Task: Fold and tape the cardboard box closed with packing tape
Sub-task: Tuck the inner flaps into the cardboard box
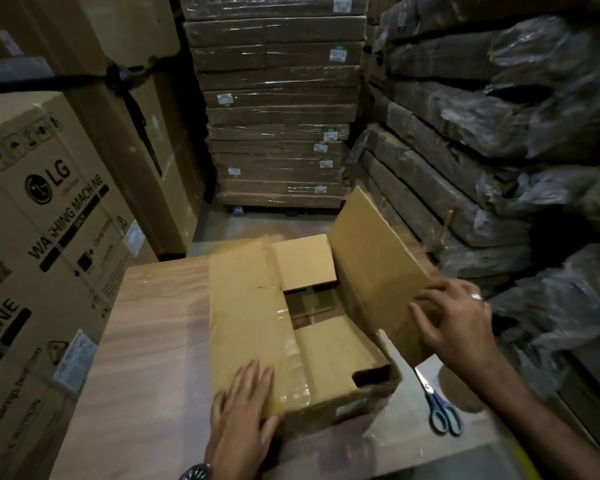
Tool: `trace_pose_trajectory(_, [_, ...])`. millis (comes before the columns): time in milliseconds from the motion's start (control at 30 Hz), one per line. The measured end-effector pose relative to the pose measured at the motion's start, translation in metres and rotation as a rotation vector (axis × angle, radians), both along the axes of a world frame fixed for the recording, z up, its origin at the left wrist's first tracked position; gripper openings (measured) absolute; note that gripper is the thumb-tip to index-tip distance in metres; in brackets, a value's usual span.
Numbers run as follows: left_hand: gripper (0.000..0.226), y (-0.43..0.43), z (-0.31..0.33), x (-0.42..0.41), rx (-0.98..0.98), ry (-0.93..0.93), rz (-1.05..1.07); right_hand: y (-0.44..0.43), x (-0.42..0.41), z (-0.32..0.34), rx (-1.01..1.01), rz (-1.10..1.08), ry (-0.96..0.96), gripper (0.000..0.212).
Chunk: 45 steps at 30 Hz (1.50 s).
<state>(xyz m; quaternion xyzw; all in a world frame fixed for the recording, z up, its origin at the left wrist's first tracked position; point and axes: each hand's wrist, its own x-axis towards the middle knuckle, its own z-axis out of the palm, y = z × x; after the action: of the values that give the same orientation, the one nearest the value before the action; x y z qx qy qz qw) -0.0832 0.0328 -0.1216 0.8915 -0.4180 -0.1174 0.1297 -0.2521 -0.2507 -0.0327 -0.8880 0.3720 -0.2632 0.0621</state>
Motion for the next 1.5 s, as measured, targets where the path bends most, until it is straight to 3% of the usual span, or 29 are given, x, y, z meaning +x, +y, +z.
trace_pose_trajectory(133, [0.085, -0.006, -0.006, 0.005, 0.110, -0.021, -0.008, -0.011, -0.019, -0.030, 0.117, -0.148, 0.157, 0.022])
trace_pose_trajectory(267, [0.109, -0.006, -0.013, 0.011, 0.223, -0.137, -0.087, -0.013, -0.030, -0.069, 0.268, -0.133, 0.265, 0.044])
trace_pose_trajectory(333, [0.107, -0.005, -0.018, 0.015, 0.313, -0.105, -0.080, -0.013, -0.031, -0.087, 0.378, -0.085, 0.234, 0.056])
trace_pose_trajectory(433, [0.102, -0.004, -0.025, 0.015, 0.308, -0.138, -0.095, -0.010, -0.031, -0.102, 0.462, -0.051, 0.224, 0.045])
trace_pose_trajectory(600, [0.104, -0.004, -0.024, 0.013, 0.274, -0.152, -0.083, 0.001, -0.031, -0.115, 0.571, 0.029, 0.133, 0.055])
trace_pose_trajectory(867, [0.107, -0.006, -0.017, 0.012, 0.299, -0.098, -0.086, 0.015, -0.035, -0.133, 0.767, 0.037, -0.162, 0.061])
trace_pose_trajectory(933, [0.108, -0.007, -0.016, 0.011, 0.310, -0.099, -0.093, 0.016, -0.037, -0.139, 0.785, 0.033, -0.234, 0.064])
trace_pose_trajectory(1067, [0.108, -0.006, -0.016, 0.011, 0.309, -0.116, -0.106, 0.018, -0.042, -0.138, 0.797, 0.110, -0.201, 0.038])
trace_pose_trajectory(1167, [0.109, -0.005, -0.019, 0.012, 0.303, -0.117, -0.112, 0.017, -0.045, -0.136, 0.764, 0.133, -0.103, 0.057])
trace_pose_trajectory(1500, [0.118, -0.006, -0.025, 0.013, 0.311, -0.110, -0.066, -0.003, -0.038, -0.130, 0.525, 0.145, 0.061, 0.039])
